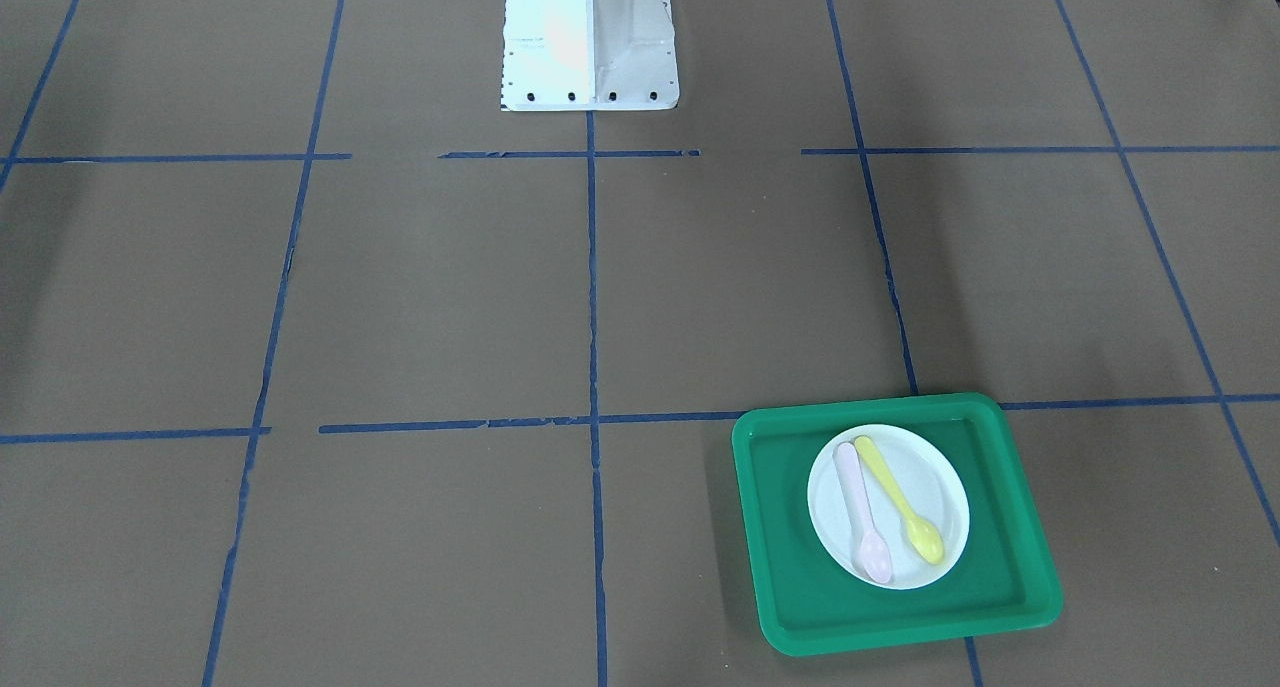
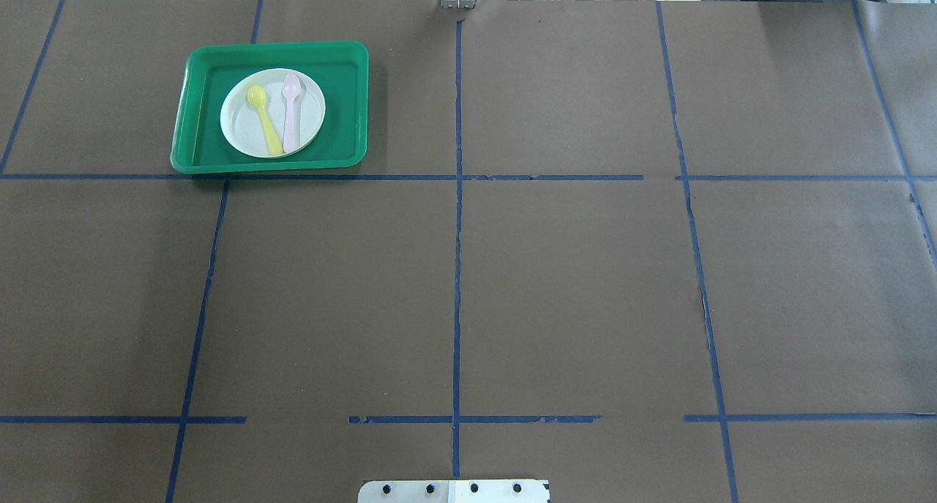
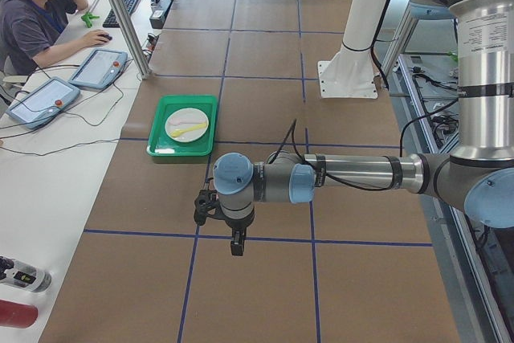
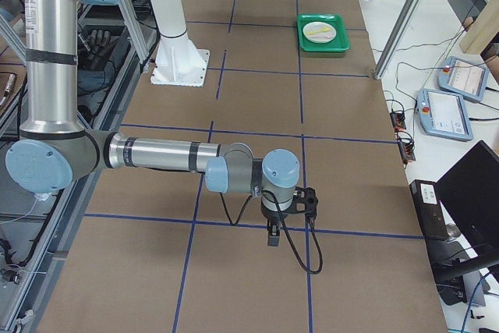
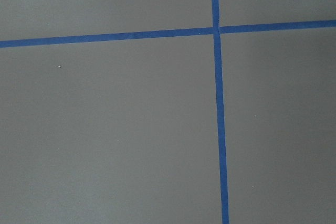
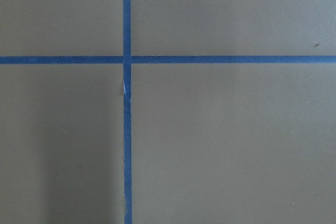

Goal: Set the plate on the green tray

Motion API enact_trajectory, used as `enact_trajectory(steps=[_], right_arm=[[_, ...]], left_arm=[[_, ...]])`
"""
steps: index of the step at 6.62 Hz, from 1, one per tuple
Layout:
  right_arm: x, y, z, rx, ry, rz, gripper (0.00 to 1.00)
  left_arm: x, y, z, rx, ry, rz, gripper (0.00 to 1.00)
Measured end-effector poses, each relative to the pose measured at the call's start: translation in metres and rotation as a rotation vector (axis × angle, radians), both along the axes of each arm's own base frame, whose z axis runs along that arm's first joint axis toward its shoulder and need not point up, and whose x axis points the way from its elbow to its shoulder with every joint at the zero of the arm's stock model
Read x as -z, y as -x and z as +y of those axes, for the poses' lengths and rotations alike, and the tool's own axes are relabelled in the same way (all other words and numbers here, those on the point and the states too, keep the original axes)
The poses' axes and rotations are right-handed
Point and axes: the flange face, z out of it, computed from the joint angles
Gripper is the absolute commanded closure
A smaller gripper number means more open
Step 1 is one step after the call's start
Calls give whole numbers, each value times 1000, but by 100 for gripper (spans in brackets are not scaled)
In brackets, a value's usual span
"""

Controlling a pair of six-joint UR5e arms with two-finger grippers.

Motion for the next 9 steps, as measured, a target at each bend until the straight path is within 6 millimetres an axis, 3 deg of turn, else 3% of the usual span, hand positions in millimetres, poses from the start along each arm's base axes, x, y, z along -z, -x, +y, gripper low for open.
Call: enact_trajectory(steps=[9], right_arm=[[0,0,0,0,0,0,0]], left_arm=[[-2,-4,-2,5,9,65,0]])
